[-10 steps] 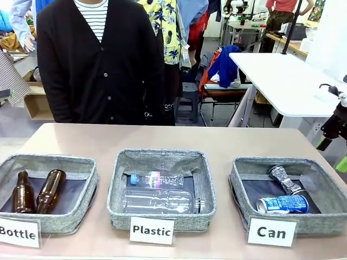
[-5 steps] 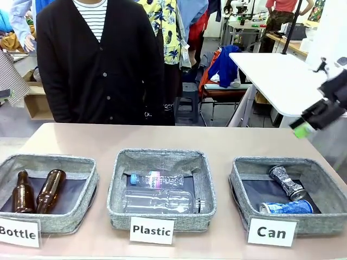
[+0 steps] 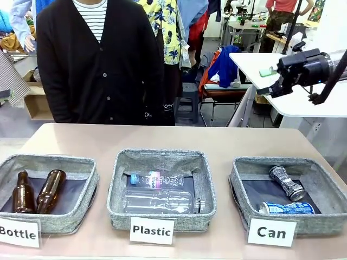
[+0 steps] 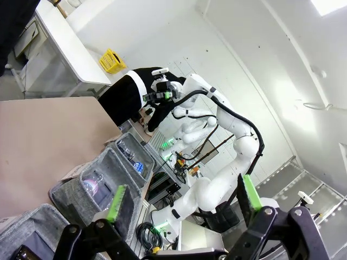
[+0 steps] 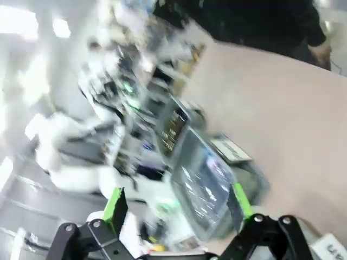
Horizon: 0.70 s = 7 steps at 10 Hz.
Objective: Sort the can waste into the basket.
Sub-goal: Pick up the can waste from the table and place it in the right Fabric basket.
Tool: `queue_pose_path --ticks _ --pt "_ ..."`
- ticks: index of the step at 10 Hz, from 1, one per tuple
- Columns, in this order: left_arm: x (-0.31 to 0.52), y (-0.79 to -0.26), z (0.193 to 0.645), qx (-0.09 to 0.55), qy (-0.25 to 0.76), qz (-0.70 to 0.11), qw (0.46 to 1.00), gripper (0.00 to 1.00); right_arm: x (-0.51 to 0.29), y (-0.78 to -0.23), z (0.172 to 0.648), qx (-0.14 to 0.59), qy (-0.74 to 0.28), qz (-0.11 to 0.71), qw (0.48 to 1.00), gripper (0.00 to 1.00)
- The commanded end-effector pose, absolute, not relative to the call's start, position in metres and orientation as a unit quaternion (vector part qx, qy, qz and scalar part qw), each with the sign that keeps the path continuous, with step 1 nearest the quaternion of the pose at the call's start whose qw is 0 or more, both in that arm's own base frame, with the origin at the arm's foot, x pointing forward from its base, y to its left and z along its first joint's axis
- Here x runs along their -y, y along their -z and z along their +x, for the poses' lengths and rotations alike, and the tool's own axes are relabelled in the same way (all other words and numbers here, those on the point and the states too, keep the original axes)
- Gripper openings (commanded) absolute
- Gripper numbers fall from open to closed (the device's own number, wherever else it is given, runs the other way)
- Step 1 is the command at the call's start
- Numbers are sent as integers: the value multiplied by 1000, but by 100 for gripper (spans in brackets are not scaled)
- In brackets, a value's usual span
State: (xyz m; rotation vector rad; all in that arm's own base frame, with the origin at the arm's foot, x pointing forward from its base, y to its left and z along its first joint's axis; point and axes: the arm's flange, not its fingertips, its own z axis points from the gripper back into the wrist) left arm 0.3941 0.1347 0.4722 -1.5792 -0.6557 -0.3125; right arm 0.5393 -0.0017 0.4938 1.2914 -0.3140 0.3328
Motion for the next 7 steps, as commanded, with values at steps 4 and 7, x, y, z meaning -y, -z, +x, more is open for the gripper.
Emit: queue_pose_path --ticks 4,7 --pt "-135 -475 392 282 142 -696 645 100 2 -494 539 145 -154 596 774 100" --pt "-135 -475 392 282 142 -696 645 100 2 -494 539 145 -154 596 774 100"
